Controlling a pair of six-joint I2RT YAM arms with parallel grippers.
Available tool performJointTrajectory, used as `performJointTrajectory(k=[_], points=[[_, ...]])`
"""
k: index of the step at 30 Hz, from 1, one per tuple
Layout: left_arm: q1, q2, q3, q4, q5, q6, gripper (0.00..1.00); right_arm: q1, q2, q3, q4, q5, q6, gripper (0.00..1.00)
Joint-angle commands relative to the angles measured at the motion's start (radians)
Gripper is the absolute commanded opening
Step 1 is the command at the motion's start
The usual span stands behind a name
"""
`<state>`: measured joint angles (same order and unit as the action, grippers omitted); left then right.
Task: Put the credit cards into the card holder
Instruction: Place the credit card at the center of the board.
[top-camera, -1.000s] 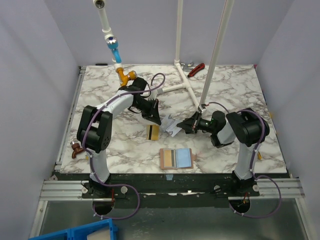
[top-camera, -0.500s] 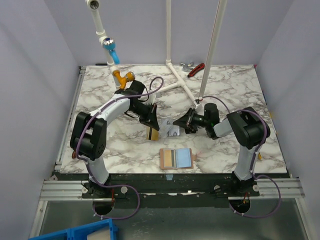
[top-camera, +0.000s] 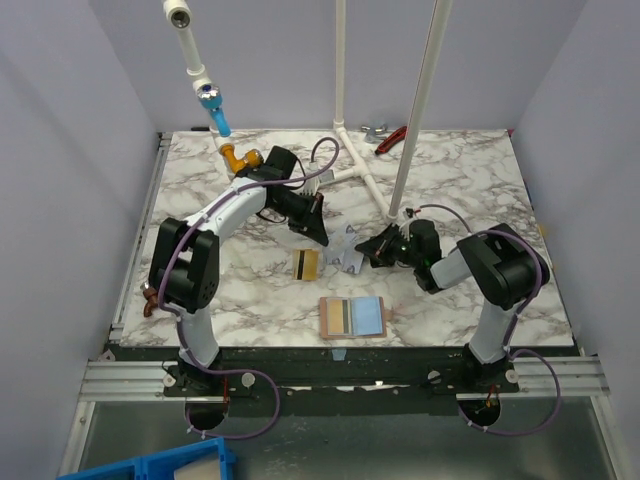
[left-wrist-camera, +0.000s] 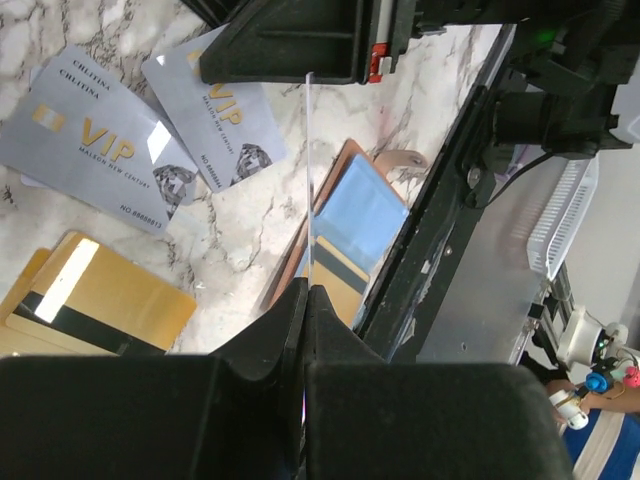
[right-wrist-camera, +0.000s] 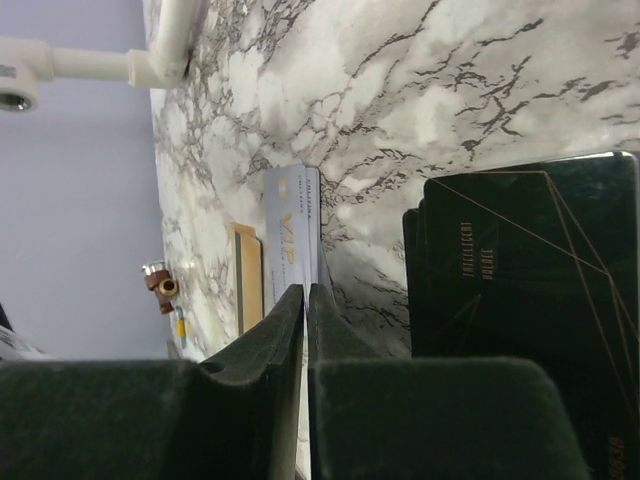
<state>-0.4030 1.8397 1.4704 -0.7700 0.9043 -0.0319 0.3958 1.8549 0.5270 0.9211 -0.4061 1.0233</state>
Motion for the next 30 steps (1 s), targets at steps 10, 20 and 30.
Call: performJointTrajectory(k=[10, 20, 30], points=[[-0.118, -0.032, -0.020, -0.121, 0.060, 0.164, 0.00, 0.084, -0.011, 0.004, 0.103, 0.149, 0.084, 0.09], [-0.129, -0.154, -0.017, -0.098, 0.118, 0.159, 0.00, 0.106, 0.034, 0.126, 0.018, 0.208, 0.053, 0.42], [-0.129, -0.195, 0.044, -0.065, 0.077, 0.123, 0.00, 0.115, -0.147, 0.087, -0.162, 0.276, -0.004, 0.89]])
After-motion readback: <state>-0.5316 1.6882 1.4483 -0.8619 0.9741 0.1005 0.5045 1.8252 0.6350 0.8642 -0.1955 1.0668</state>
